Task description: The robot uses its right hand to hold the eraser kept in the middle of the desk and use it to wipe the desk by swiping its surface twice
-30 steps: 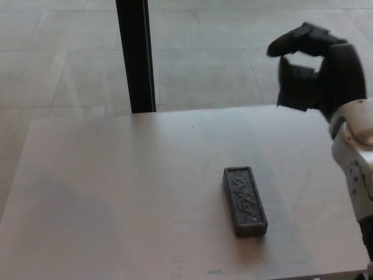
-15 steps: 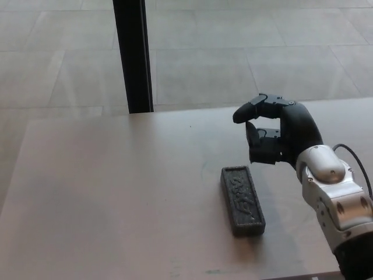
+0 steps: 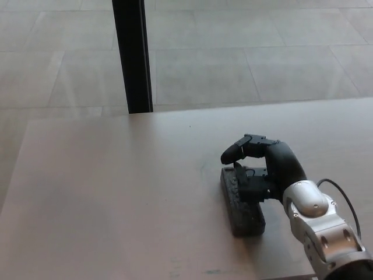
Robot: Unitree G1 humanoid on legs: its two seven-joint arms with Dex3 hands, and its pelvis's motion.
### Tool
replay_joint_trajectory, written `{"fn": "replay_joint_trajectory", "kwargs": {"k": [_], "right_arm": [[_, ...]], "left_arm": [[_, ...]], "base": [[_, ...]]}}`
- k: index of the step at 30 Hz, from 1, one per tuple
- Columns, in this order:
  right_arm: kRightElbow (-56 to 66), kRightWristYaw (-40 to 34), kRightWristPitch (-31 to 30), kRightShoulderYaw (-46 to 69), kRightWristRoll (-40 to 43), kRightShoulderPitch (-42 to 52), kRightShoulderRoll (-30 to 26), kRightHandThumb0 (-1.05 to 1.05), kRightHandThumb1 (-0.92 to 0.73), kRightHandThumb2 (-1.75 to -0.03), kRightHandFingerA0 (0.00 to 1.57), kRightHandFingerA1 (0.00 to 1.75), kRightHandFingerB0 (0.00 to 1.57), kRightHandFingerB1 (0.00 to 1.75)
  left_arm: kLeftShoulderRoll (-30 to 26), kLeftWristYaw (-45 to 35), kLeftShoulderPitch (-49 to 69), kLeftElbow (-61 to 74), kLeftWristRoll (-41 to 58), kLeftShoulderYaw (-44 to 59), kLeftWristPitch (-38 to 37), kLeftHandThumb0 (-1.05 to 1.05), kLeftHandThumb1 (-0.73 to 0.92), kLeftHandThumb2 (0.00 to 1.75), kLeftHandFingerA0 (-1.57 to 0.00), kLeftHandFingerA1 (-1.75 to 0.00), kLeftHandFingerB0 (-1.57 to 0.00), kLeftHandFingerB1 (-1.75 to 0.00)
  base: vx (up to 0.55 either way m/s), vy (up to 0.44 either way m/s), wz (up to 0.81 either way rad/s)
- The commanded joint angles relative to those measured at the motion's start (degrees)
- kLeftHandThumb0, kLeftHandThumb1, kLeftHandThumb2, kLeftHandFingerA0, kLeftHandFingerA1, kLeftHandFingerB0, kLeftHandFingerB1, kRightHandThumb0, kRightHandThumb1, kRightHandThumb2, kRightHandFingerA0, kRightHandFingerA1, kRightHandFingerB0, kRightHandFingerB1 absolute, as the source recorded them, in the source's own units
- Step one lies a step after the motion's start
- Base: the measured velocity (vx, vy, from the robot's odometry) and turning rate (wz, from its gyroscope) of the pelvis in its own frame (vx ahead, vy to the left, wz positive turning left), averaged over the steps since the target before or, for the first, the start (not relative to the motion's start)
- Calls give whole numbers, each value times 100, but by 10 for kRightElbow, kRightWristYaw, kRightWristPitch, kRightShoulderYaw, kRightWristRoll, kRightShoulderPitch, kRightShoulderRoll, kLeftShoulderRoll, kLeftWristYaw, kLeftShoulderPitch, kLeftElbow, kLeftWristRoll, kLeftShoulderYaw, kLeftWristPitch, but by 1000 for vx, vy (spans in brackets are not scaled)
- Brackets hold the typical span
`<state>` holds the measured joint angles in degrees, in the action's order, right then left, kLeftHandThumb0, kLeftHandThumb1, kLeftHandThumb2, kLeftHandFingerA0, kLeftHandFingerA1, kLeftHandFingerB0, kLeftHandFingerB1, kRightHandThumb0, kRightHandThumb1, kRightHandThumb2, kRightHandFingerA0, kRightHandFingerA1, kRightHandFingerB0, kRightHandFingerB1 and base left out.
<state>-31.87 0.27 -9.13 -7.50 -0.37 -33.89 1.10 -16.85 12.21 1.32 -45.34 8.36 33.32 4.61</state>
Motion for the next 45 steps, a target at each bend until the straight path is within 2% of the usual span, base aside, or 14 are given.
{"fn": "replay_joint_trajectory", "kwargs": {"k": [1, 6, 16, 20, 23, 28, 29, 31, 32, 33, 34, 35, 39, 45], "right_arm": [[-4, 6, 24, -7, -21, 28, -6, -22, -53, -121, 99, 175, 77, 161], [-5, -3, 29, -9, -34, 41, -10, -21, -53, -121, 100, 175, 80, 158], [-22, 3, 41, 2, -37, 79, -21, -23, -53, -115, 94, 175, 75, 160], [-38, 3, 62, -13, -52, 97, -21, -25, -60, -106, 96, 175, 78, 159], [-63, -7, 75, -27, -68, 104, -22, -16, -54, -126, 93, 175, 81, 161], [-107, -8, 112, -6, -68, 79, -66, -22, -50, -125, 95, 175, 78, 167], [-113, -22, 104, 1, -73, 70, -78, -23, -59, -110, 94, 175, 75, 166], [-124, -29, 102, 10, -72, 60, -91, -23, -59, -105, 95, 175, 70, 170], [-127, -22, 104, 25, -60, 57, -101, -22, -58, -113, 93, 175, 74, 166], [-139, -27, 119, 33, -62, 52, -118, -19, -59, -113, 93, 175, 76, 163], [-146, -26, 123, 43, -57, 49, -126, -17, -62, -110, 90, 175, 74, 163], [-153, -25, 124, 50, -56, 46, -135, -19, -64, -98, 90, 175, 66, 169], [-172, -29, 128, 77, -60, 41, -193, -20, -68, -86, 91, 175, 70, 158], [-215, -30, 173, 125, -42, 56, -232, -17, -57, -102, 87, 175, 70, 163]], "left_arm": [[-11, 10, 2, 2, 12, 4, 1, -53, 58, 57, -62, -96, -60, -65], [-7, 11, 4, 9, 14, 2, 4, -53, 58, 57, -60, -90, -59, -63], [-11, 27, -9, 7, 15, -2, 14, -54, 57, 57, -65, -102, -61, -67], [-12, 15, -8, 2, 20, -3, 4, -54, 58, 56, -60, -90, -59, -65], [-11, 17, -9, 2, 21, -4, 5, -54, 59, 57, -62, -94, -59, -64], [-11, 21, -10, 0, 25, 0, 5, -53, 57, 57, -64, -100, -61, -67], [-14, 23, -14, -4, 23, -1, 7, -52, 58, 57, -63, -95, -60, -66], [-16, 24, -16, -9, 23, -2, 6, -52, 58, 57, -64, -98, -61, -68], [-16, 22, -14, -10, 22, -3, 2, -52, 58, 57, -64, -99, -61, -68], [-15, 21, -13, -8, 23, -3, 1, -55, 45, 90, -73, -98, -64, -76], [-18, 21, -13, -11, 22, -3, 0, -53, 59, 58, -66, -103, -60, -68], [-19, 21, -13, -11, 21, -4, -1, -53, 59, 57, -65, -99, -60, -68], [-21, 19, -13, -19, 21, -6, -7, -53, 58, 58, -65, -100, -60, -66], [-29, 9, -18, -23, 23, -10, -9, -53, 59, 57, -62, -103, -62, -68]], "base": [[0, 0, 0], [0, 0, 0], [0, 0, 0], [0, 0, 0], [0, 0, 0], [0, 0, 0], [0, 0, 0], [0, 0, 0], [0, 0, 0], [0, 0, 0], [0, 0, 0], [0, 0, 0], [0, 0, 0], [0, 0, 0]]}}
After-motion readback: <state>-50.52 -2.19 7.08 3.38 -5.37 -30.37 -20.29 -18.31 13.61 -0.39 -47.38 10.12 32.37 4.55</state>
